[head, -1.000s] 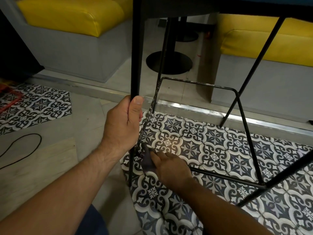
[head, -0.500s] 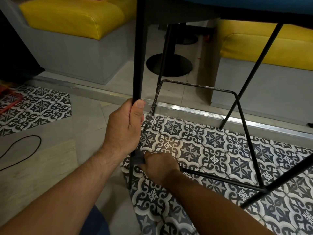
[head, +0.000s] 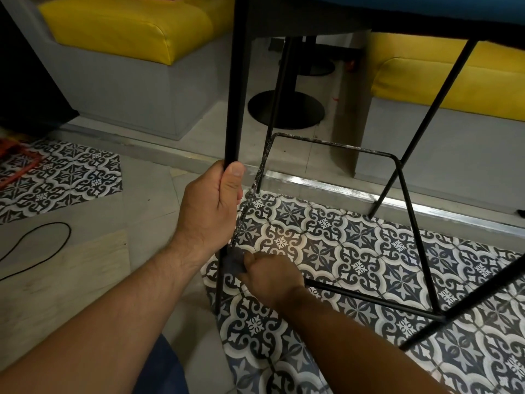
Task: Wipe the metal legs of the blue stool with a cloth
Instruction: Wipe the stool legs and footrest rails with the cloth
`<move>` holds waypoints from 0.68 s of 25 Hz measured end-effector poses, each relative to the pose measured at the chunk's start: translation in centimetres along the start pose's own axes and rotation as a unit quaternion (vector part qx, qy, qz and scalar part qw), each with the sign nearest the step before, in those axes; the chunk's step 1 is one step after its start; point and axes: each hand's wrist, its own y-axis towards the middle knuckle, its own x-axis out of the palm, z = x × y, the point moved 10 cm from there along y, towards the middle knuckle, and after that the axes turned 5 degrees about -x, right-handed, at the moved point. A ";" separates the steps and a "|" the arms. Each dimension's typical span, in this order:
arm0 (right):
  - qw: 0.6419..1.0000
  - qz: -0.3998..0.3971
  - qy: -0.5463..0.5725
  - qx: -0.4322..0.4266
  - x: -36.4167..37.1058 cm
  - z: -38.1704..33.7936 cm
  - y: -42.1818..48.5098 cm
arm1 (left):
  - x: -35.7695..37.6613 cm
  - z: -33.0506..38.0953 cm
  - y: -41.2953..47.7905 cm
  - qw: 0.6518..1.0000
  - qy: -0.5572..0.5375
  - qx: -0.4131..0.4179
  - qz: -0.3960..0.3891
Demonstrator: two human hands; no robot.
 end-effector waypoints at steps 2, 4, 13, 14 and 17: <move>0.998 0.023 -0.034 -0.057 0.2 -0.1 -2.1 | 0.1 0.0 0.0 1.000 -0.002 -0.004 -0.002; 0.990 0.028 -0.056 -0.126 0.8 0.4 -4.8 | 0.0 0.0 0.0 1.000 -0.002 -0.003 0.005; 0.991 -0.034 -0.057 -0.116 1.6 -0.6 -1.2 | 0.0 0.1 0.1 1.000 0.026 0.002 -0.005; 0.993 -0.024 -0.058 -0.101 1.3 -0.9 -0.5 | 0.0 0.1 0.1 1.000 0.026 0.005 -0.005; 0.994 0.008 -0.081 -0.067 1.3 -1.5 -0.5 | 0.0 0.1 0.1 1.000 0.023 0.005 0.002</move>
